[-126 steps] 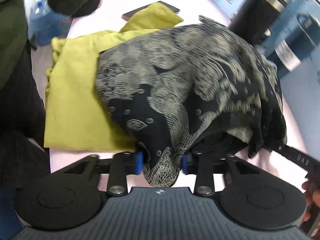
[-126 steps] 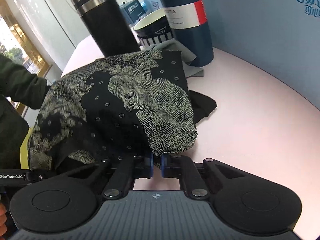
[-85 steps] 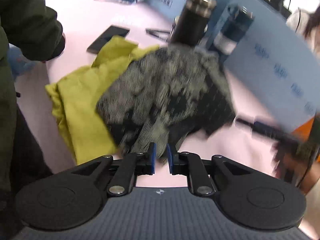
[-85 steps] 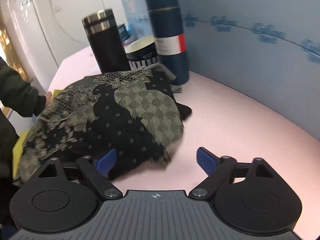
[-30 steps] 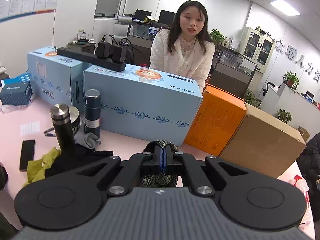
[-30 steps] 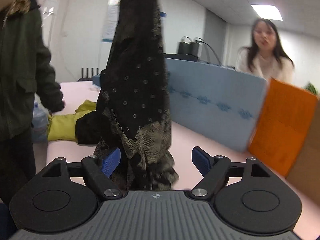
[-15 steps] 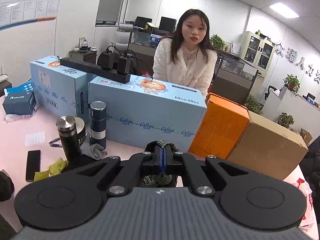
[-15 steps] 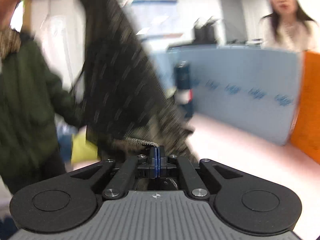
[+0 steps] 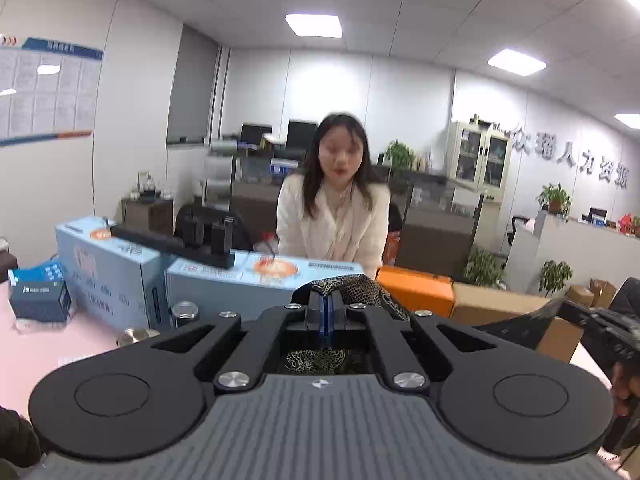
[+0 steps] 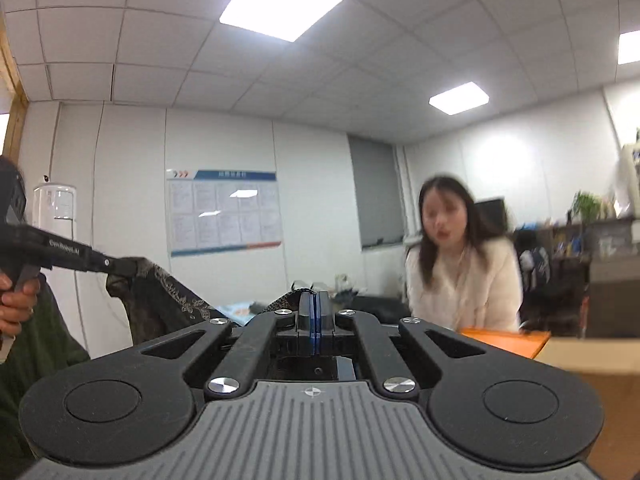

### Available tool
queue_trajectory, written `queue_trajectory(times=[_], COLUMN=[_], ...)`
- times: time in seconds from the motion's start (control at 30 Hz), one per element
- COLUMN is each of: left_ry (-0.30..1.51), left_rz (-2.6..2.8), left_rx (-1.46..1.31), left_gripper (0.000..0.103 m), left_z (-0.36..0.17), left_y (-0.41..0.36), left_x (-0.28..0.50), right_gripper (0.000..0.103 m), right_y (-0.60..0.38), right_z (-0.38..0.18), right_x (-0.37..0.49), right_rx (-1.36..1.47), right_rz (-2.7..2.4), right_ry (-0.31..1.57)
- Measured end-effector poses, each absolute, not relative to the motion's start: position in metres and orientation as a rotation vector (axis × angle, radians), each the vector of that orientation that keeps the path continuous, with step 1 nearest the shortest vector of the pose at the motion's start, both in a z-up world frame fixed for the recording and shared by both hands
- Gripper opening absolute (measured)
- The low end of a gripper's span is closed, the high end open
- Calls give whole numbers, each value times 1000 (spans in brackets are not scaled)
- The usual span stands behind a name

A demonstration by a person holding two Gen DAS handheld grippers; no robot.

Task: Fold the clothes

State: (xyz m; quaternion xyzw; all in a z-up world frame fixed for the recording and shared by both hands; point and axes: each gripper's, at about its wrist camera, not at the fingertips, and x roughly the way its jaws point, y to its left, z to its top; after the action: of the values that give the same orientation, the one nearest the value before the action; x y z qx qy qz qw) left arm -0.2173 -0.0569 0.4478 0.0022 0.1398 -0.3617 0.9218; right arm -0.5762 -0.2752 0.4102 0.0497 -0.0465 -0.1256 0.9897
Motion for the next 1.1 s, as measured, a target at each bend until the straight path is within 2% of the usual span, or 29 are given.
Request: queue_trajectory(times=[0.4,0.53,0.63,0.73,0.8,0.93,1.1], left_ry=[123,126,194,323,442,646,730], left_rz=[-844,-842,-846,-845,-840,-809,-708], left_rx=[33,64,113,178,228,353,586], left_gripper=[1,2,2,2,2,2,1], left_z=[524,543,539,507,467,357,222], left_y=[-59,-75,-99,-122,-142,-185,-241], left_x=[-293,-273,-224,-132,-66,42,126], right_gripper=[1,1,1,1,1,1,1], right_y=[-228,-249,-285,-336,-379,-469,-542], right_z=[502,529,528,496,459,365,244], right_x=[-682,-689,-674,-640,-606,-543,-467], right_rx=[-35,-51,-13,61,132,274,343], right_rz=[-398,-462,-500,-535,-550,-578,-628], right_ry=[-132,-124,-75,20,110,318,537])
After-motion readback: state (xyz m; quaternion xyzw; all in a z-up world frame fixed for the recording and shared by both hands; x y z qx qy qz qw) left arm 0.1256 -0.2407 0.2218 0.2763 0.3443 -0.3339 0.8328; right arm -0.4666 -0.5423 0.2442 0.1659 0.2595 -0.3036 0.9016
